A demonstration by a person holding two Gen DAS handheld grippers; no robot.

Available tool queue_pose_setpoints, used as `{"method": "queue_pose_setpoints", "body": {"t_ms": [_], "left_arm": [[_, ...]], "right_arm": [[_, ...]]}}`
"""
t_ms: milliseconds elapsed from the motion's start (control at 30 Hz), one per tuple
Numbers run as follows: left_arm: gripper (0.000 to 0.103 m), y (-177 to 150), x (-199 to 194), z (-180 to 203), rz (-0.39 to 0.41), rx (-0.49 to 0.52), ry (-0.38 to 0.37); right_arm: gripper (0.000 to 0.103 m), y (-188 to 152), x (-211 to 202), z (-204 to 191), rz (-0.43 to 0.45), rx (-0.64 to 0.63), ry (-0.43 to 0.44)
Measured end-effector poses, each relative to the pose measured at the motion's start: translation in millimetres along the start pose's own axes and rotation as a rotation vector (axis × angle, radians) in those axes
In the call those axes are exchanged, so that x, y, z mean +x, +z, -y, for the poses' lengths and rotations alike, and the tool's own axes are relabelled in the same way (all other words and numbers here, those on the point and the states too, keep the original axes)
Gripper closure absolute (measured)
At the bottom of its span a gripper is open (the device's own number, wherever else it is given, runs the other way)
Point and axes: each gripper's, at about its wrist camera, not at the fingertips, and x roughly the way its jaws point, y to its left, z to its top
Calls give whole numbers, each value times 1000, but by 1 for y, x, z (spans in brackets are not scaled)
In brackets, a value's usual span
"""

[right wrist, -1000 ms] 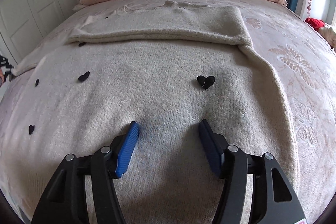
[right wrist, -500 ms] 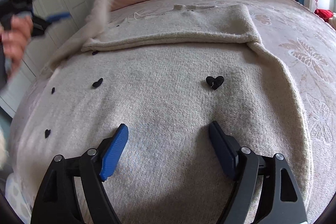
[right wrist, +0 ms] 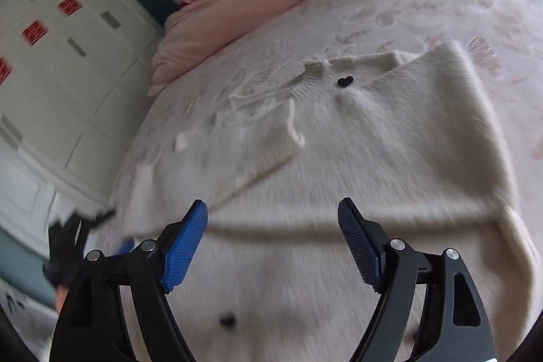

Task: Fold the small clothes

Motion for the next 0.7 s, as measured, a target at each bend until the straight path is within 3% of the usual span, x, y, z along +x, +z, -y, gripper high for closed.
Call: {"method": "queue_pose_setpoints", "body": {"t_ms": [100, 133, 167, 200, 233, 300, 367, 433, 533, 700], "left_arm": [[35, 7, -3, -24, 22, -115, -57], [35, 9, -4, -30, 38, -145, -73], [38, 9, -5, -33, 51, -162, -80], [45, 9, -5, -34, 64, -170, -80], [49, 10, -5, -33, 76, -171, -78], [74, 13, -7, -30, 84, -159, -105], [81, 18, -8, -20, 84, -131, -131], [83, 22, -7, -12, 65, -91, -142], [86, 20, 10, -5, 3, -59, -105], [93, -5, 44, -6, -73, -70, -7]], "right_arm": [[31, 26, 45, -3, -65, 81, -29], [45, 30, 60, -6, -94, 104, -14], [70, 31, 70, -8, -113, 123, -5], [89, 32, 80, -13, -135, 138, 4], [94, 34, 83, -18, -140, 137, 12], [96, 44, 72, -32, -71, 97, 55], [96, 57, 42, -45, 27, 51, 126], [96, 65, 9, -49, 108, 3, 142], [96, 72, -23, -29, 191, -49, 44], [96, 56, -10, 52, 94, 54, -114]]}}
